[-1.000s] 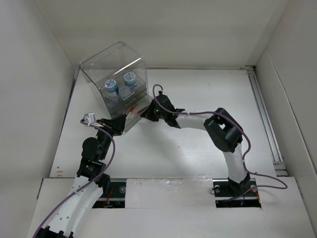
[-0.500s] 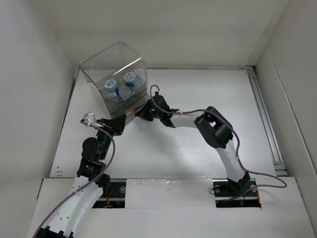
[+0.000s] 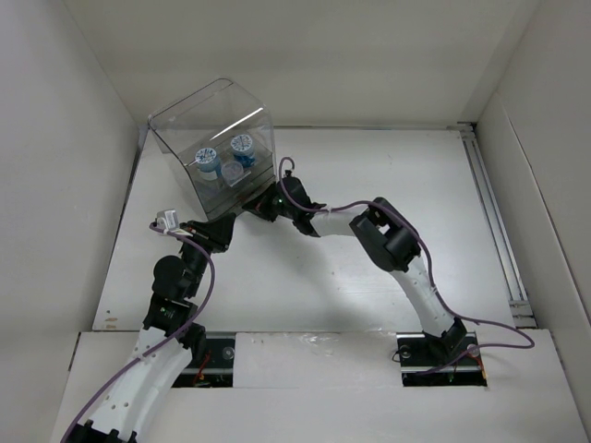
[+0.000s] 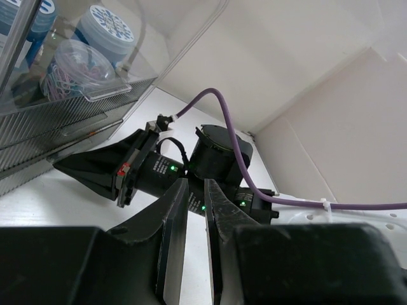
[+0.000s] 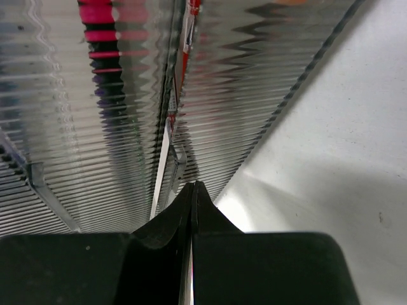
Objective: Sort the stationery into containers
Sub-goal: Close the drawer in the storage box, then reset both arms
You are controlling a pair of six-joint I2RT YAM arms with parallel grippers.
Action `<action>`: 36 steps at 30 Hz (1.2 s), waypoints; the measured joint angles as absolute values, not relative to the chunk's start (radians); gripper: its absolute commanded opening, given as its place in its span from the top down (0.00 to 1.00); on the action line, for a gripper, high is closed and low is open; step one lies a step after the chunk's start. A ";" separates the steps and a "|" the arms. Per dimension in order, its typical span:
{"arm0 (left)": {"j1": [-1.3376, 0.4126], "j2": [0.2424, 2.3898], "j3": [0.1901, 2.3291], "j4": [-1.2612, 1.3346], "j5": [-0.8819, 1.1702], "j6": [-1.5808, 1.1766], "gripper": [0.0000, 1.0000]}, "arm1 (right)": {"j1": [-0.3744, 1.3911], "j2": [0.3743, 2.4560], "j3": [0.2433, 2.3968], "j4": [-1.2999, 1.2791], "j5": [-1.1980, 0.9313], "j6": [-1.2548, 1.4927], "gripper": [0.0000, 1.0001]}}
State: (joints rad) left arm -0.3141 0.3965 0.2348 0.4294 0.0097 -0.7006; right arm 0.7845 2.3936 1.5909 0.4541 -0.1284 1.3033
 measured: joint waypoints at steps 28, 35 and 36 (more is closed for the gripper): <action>-0.314 0.430 0.224 0.438 0.012 -0.700 0.46 | 0.765 2.140 1.143 0.620 -0.184 1.346 0.08; -0.314 0.451 0.224 0.463 0.025 -0.701 0.00 | 0.781 1.741 0.982 0.491 -0.082 1.228 0.00; -0.314 0.456 0.224 0.467 0.027 -0.699 0.00 | 0.790 1.675 0.969 0.452 -0.043 1.206 0.00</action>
